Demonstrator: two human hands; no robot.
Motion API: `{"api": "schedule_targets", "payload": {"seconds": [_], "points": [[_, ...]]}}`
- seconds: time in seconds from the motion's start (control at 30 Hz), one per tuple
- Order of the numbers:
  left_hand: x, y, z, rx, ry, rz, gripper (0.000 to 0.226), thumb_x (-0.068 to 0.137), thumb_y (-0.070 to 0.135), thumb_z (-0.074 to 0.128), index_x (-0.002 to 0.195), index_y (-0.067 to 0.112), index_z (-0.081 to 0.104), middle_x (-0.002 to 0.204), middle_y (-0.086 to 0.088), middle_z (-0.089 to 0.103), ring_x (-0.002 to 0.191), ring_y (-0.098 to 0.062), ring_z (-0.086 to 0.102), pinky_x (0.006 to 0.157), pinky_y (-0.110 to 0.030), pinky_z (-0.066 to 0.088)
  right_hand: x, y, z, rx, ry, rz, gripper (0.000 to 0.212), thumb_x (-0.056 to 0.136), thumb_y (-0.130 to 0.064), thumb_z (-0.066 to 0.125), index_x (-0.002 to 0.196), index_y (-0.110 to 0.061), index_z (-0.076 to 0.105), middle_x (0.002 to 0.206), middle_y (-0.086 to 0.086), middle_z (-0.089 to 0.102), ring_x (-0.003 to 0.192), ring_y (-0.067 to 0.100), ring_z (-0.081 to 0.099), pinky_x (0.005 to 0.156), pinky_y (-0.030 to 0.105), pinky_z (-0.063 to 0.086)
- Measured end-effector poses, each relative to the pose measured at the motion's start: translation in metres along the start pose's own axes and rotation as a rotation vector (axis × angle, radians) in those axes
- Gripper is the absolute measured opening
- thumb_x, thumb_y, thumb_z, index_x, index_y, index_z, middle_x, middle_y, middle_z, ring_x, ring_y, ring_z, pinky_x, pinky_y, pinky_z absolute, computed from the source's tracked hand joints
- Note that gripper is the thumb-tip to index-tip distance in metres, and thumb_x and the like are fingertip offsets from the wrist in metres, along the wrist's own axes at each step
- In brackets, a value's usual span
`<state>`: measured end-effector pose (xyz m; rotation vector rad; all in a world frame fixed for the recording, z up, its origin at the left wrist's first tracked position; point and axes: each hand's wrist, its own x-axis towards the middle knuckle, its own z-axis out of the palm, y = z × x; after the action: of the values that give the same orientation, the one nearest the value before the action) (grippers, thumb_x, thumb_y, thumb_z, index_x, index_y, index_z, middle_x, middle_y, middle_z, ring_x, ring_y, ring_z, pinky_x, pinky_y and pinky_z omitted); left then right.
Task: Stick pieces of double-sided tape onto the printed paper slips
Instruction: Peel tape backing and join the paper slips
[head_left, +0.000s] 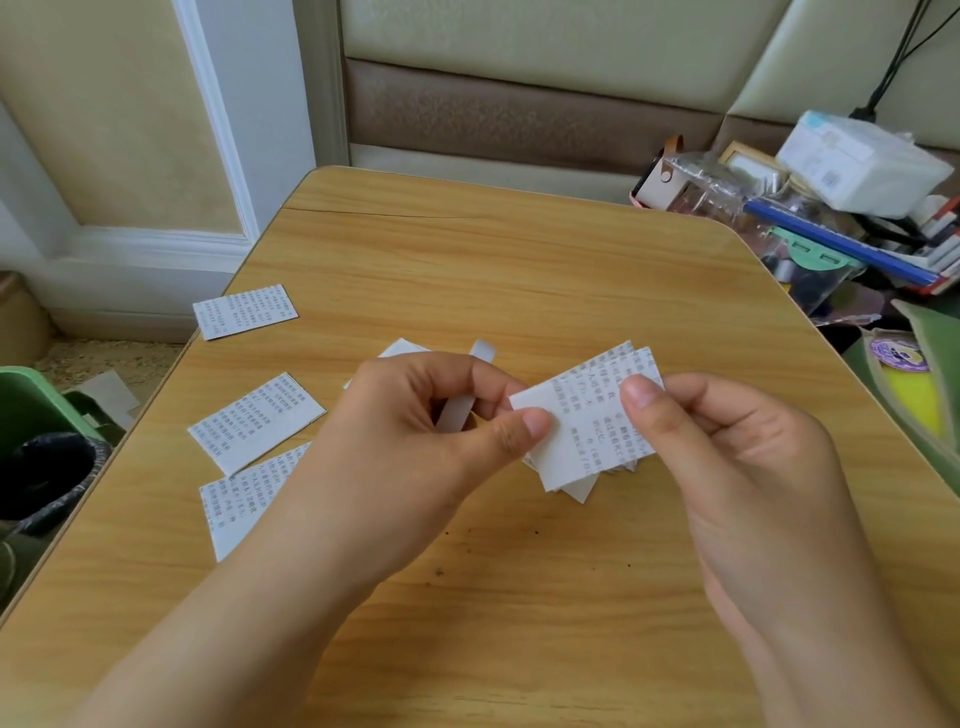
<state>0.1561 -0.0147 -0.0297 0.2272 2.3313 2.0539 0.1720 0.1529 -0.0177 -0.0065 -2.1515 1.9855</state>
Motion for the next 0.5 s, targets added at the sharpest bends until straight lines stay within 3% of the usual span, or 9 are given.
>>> {"api": "schedule_targets", "payload": {"seconds": [0.2, 0.33, 0.5], "points": [[-0.0003, 0.0019, 0.0006, 0.021, 0.03, -0.015, 0.025, 0.069, 0.035, 0.075, 0.072, 0.011, 0.067, 0.061, -0.021, 0.045, 0.047, -0.015, 0.028, 0.04, -0.018, 0.023, -0.0008, -0.0007, 0.001, -0.007, 0.008, -0.007, 0.012, 0.071, -0.031, 0.065, 0.072, -0.024, 0.075, 0.068, -0.001, 0.073, 0.064, 0.008, 0.067, 0.061, 0.013, 0.05], [-0.0007, 0.002, 0.001, 0.024, 0.039, -0.013, 0.024, 0.071, 0.035, 0.075, 0.071, 0.012, 0.067, 0.057, -0.012, 0.042, 0.043, -0.013, 0.026, 0.038, -0.017, 0.022, -0.0005, 0.0002, 0.0015, -0.02, 0.019, -0.012, 0.014, 0.071, -0.033, 0.065, 0.072, -0.022, 0.074, 0.068, 0.0, 0.073, 0.064, 0.008, 0.066, 0.061, 0.013, 0.049], [-0.0007, 0.003, 0.0015, 0.04, 0.033, 0.007, 0.02, 0.069, 0.038, 0.073, 0.071, 0.019, 0.07, 0.056, -0.014, 0.044, 0.045, -0.013, 0.029, 0.041, -0.019, 0.023, 0.0003, 0.0022, 0.0015, -0.027, 0.026, -0.023, 0.014, 0.073, -0.032, 0.066, 0.072, -0.021, 0.073, 0.068, 0.0, 0.073, 0.065, 0.009, 0.066, 0.061, 0.014, 0.049]]}}
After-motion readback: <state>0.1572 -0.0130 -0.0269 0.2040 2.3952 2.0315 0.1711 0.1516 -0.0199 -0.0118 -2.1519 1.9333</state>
